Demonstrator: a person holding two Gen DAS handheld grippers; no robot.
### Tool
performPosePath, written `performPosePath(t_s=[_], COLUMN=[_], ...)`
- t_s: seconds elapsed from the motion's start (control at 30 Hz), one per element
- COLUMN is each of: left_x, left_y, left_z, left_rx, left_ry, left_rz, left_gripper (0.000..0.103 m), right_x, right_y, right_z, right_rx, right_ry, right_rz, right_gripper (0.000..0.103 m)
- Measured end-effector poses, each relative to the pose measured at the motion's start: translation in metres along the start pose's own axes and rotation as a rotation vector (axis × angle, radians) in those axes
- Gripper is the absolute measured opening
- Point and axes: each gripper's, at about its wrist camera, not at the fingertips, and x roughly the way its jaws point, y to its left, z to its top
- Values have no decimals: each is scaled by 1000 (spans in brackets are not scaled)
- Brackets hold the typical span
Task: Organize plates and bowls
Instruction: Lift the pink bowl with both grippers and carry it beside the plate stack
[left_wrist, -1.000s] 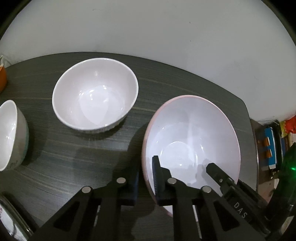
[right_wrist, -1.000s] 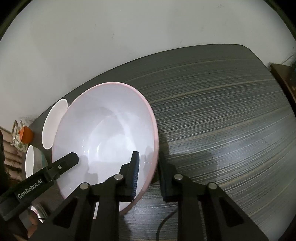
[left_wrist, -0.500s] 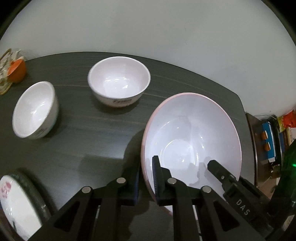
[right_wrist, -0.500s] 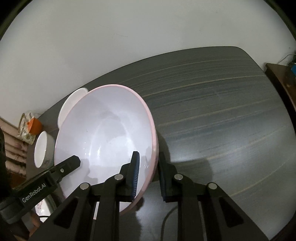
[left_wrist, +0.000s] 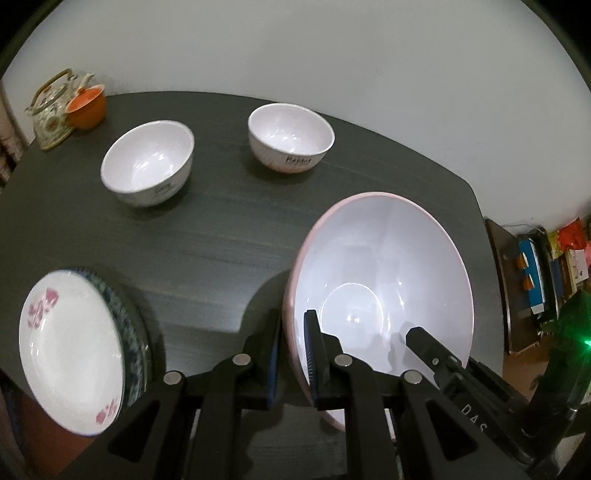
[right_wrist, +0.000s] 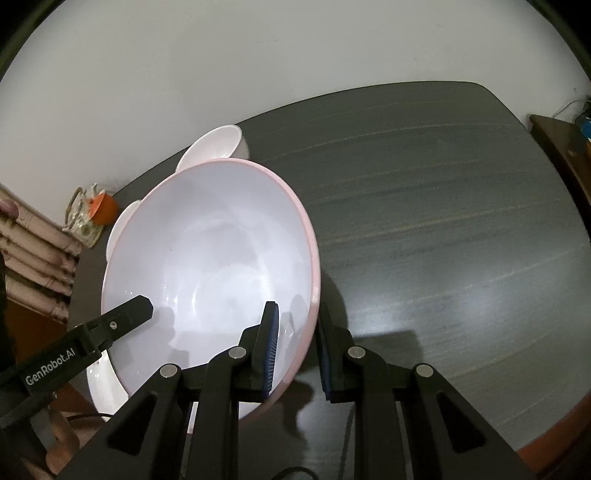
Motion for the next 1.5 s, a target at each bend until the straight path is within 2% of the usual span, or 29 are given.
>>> performPosePath(t_s=[0.33, 0.6, 1.5], left_x=[-7, 2, 12], left_y=[24, 41, 63], left_z=[-36, -48, -53], left_rx=[-28, -59, -93], left_ry=[34, 57, 61], left_rz=[5, 30, 67], left_gripper=[12, 12, 12], right_x=[-8, 5, 27], right_y=[6, 15, 23], right_z=[-47, -69, -79], right_rx=[-19, -29, -40], right_ry=[37, 82, 143], right_rz=[1, -3, 9], right_gripper=[19, 20, 23])
